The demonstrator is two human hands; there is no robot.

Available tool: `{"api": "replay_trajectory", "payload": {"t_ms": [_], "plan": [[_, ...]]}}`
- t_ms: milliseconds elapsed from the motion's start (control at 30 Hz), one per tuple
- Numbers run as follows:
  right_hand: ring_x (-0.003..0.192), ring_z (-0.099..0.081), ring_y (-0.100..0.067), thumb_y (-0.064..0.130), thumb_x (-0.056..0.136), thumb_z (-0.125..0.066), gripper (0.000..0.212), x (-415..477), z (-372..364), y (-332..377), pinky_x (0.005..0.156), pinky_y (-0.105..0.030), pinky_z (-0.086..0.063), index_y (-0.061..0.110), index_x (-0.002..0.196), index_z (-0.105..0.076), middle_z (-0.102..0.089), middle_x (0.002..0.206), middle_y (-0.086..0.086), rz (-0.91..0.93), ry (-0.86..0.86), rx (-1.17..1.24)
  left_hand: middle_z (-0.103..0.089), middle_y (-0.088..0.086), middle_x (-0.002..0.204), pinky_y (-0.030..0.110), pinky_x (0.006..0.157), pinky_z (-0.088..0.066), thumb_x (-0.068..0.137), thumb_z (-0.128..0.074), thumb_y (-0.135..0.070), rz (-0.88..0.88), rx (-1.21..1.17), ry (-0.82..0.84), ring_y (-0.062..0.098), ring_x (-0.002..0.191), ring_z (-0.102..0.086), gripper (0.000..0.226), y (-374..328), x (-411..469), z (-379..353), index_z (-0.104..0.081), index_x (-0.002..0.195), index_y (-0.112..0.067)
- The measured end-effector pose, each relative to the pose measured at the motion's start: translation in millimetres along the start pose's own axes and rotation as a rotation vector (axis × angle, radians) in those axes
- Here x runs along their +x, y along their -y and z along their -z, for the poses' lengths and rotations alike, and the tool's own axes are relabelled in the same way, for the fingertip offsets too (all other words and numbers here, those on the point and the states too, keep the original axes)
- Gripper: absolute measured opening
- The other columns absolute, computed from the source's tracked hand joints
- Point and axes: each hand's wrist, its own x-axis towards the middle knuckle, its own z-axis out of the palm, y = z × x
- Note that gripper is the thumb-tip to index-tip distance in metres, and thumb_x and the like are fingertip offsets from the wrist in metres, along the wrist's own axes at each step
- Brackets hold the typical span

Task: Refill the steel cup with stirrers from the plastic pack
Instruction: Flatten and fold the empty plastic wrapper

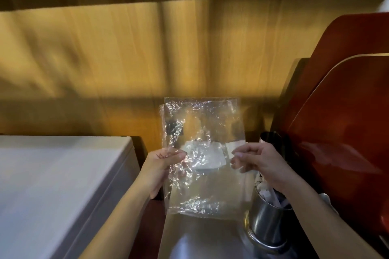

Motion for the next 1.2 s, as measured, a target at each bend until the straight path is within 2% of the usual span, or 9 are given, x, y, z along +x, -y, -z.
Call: {"api": "replay_trajectory", "payload": {"t_ms": [200, 333, 433, 500, 600, 700, 900, 1067, 1200], "plan": [[0.058, -0.065, -0.015, 0.021, 0.062, -0.073, 0.019, -1.9, 5.0, -6.8, 0.05, -0.023, -0.052, 0.012, 0.079, -0.076, -0.073, 0.068, -0.004, -0.035, 0.032, 0.002, -0.073, 0.012, 0.073, 0.034, 0.053, -0.047, 0.057, -0.084, -0.039, -0.014, 0.123, -0.013, 0.029, 0.059, -0.062, 0.031, -2.1, -2.9, 5.6, -0.074, 0.073, -0.013], [0.054, -0.065, -0.016, 0.012, 0.064, -0.071, 0.018, -1.2, 11.5, -9.4, 0.046, -0.024, -0.051, 0.009, 0.081, -0.075, -0.069, 0.062, -0.005, -0.072, 0.093, 0.114, -0.056, 0.048, 0.096, 0.054, 0.066, -0.036, 0.071, -0.077, -0.031, -0.024, 0.12, 0.001, 0.068, 0.078, -0.045, 0.033, -0.7, -3.0, 9.9, -0.071, 0.091, -0.005], [0.055, -0.064, -0.015, 0.007, 0.063, -0.069, 0.02, -2.8, 16.0, -11.4, 0.047, -0.023, -0.052, 0.012, 0.081, -0.076, -0.07, 0.061, -0.005, -0.106, 0.122, 0.149, -0.07, 0.027, 0.089, 0.031, 0.051, -0.039, 0.08, -0.067, -0.014, -0.03, 0.15, 0.009, 0.031, 0.062, -0.049, 0.009, -4.7, -6.7, 10.8, -0.071, 0.087, -0.012], [0.056, -0.063, -0.015, 0.005, 0.064, -0.066, 0.021, -5.1, 17.3, -13.5, 0.049, -0.024, -0.053, 0.01, 0.082, -0.075, -0.071, 0.064, -0.007, -0.114, 0.139, 0.173, -0.07, 0.022, 0.082, 0.02, 0.036, -0.032, 0.083, -0.061, -0.006, -0.049, 0.184, 0.006, 0.018, 0.049, -0.042, 0.011, -3.9, -7.4, 11.3, -0.07, 0.082, -0.013], [0.056, -0.066, -0.014, -0.007, 0.076, -0.058, 0.017, -7.1, 18.2, -16.1, 0.049, -0.022, -0.053, 0.001, 0.083, -0.07, -0.073, 0.065, -0.007, -0.076, 0.121, 0.173, -0.072, 0.014, 0.077, 0.026, 0.04, -0.051, 0.084, -0.056, 0.002, -0.091, 0.157, 0.021, 0.032, 0.055, -0.061, 0.016, -6.5, -12.3, 3.2, -0.068, 0.081, -0.009], [0.061, -0.068, -0.013, -0.017, 0.078, -0.053, 0.03, -7.6, 21.8, -19.1, 0.052, -0.019, -0.053, 0.004, 0.068, -0.074, -0.073, 0.064, -0.006, -0.062, 0.065, 0.17, -0.072, 0.009, 0.08, 0.015, 0.046, -0.05, 0.093, -0.04, 0.004, -0.149, 0.241, 0.041, 0.008, 0.056, -0.065, 0.036, -4.4, -13.0, -0.9, -0.068, 0.076, -0.012], [0.059, -0.06, -0.017, -0.016, 0.078, -0.043, 0.036, -14.9, 30.7, -19.3, 0.052, -0.022, -0.048, 0.001, 0.07, -0.073, -0.073, 0.072, -0.01, -0.066, 0.049, 0.12, -0.076, 0.002, 0.08, 0.018, 0.065, -0.053, 0.085, -0.03, 0.021, -0.183, 0.335, 0.071, 0.012, 0.077, -0.068, 0.061, 2.5, -10.1, -5.6, -0.072, 0.068, -0.019], [0.059, -0.058, -0.017, 0.004, 0.072, -0.068, 0.005, -20.8, 26.7, -12.1, 0.053, -0.024, -0.046, 0.001, 0.073, -0.065, -0.065, 0.066, -0.01, -0.02, -0.019, -0.012, -0.074, -0.003, 0.077, 0.012, 0.069, -0.048, 0.077, -0.036, 0.023, -0.103, 0.421, 0.212, 0.005, 0.081, -0.067, 0.055, -1.2, -5.3, -0.7, -0.07, 0.062, -0.017], [0.068, -0.051, -0.018, -0.005, 0.075, -0.067, 0.021, -22.8, 17.7, -4.9, 0.063, -0.032, -0.046, 0.014, 0.076, -0.058, -0.056, 0.078, -0.003, 0.068, -0.026, -0.28, -0.066, 0.0, 0.087, 0.016, 0.068, -0.047, 0.083, -0.038, 0.022, -0.093, 0.49, 0.136, 0.015, 0.085, -0.062, 0.053, -6.4, 0.4, -1.9, -0.062, 0.069, -0.023]]}}
